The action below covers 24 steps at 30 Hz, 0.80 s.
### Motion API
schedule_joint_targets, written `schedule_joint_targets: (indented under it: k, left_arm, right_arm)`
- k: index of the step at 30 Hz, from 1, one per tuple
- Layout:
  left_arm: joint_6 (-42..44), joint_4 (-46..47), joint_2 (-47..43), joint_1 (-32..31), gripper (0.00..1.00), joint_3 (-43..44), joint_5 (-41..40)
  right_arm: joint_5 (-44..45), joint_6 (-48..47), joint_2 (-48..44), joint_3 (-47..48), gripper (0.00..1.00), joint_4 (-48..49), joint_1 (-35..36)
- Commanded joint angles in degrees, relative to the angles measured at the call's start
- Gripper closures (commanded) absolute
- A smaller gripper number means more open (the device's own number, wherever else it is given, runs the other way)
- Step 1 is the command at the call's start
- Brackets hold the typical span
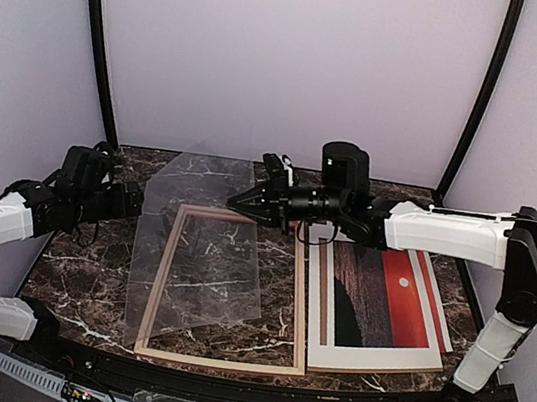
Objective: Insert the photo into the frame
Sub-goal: Place the glass panel at the frame body.
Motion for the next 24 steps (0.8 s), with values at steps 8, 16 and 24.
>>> schedule_joint_targets:
  k: [8,16,24]
  left_arm:
    - [1.6,0.6,-1.6,0.5,0.02,-1.9,1.4]
    - [1.7,2.5,2.3,0.5,0.04,-1.7,7.3]
    - [1.9,3.7,2.2,0.5,0.04,-2.4,8.4]
  right_arm:
    - [3.8,-2.9,4.0,-12.4,1.00,2.6,-4.8]
    - [5.3,-5.2,5.3,-18.4,1.00,2.7,-7.1]
    - [6.7,-8.3,5.8,-18.4,1.00,-0.5,-7.5]
